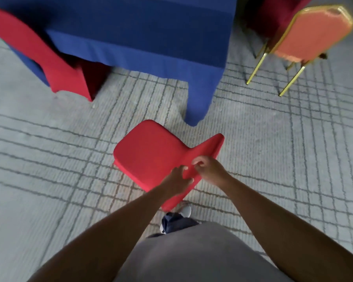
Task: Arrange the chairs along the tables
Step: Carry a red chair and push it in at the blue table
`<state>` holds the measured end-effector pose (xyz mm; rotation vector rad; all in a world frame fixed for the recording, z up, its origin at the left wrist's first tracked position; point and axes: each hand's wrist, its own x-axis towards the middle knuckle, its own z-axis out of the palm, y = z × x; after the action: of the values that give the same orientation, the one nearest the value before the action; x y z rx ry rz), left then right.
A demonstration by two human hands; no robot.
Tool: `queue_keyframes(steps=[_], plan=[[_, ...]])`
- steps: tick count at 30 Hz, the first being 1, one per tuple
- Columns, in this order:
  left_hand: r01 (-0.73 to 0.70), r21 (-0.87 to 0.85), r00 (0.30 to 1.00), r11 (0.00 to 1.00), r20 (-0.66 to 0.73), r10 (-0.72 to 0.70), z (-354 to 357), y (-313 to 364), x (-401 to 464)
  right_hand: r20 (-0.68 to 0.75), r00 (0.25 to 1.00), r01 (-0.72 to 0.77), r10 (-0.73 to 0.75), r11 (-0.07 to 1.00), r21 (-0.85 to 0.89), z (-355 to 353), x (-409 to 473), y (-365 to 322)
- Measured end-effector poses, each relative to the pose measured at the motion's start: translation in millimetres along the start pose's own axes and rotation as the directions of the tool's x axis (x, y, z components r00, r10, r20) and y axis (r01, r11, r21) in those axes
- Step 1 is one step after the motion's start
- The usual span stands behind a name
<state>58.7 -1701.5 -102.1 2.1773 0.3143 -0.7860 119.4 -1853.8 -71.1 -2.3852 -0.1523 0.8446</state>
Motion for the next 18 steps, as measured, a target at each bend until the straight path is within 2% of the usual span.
queue_keyframes(steps=[3, 8, 15, 18], plan=[[-0.009, -0.009, 0.998, 1.0, -0.056, 0.009, 19, -11, -18, 0.004, 0.996, 0.092, -0.092, 0.994, -0.056, 9, -9, 3], [0.026, -0.116, 0.988, 0.993, -0.149, -0.044, 56, -24, -59, 0.148, 0.95, 0.308, -0.277, 0.911, -0.274, 30, -40, 11], [0.059, -0.168, 0.956, 0.984, -0.273, -0.104, 80, -14, -82, 0.162, 0.936, 0.352, -0.314, 0.87, -0.346, 4, -54, 32], [0.116, -0.177, 0.942, 0.977, -0.291, -0.164, 87, -2, -80, 0.183, 0.937, 0.347, -0.298, 0.855, -0.386, -14, -42, 41]])
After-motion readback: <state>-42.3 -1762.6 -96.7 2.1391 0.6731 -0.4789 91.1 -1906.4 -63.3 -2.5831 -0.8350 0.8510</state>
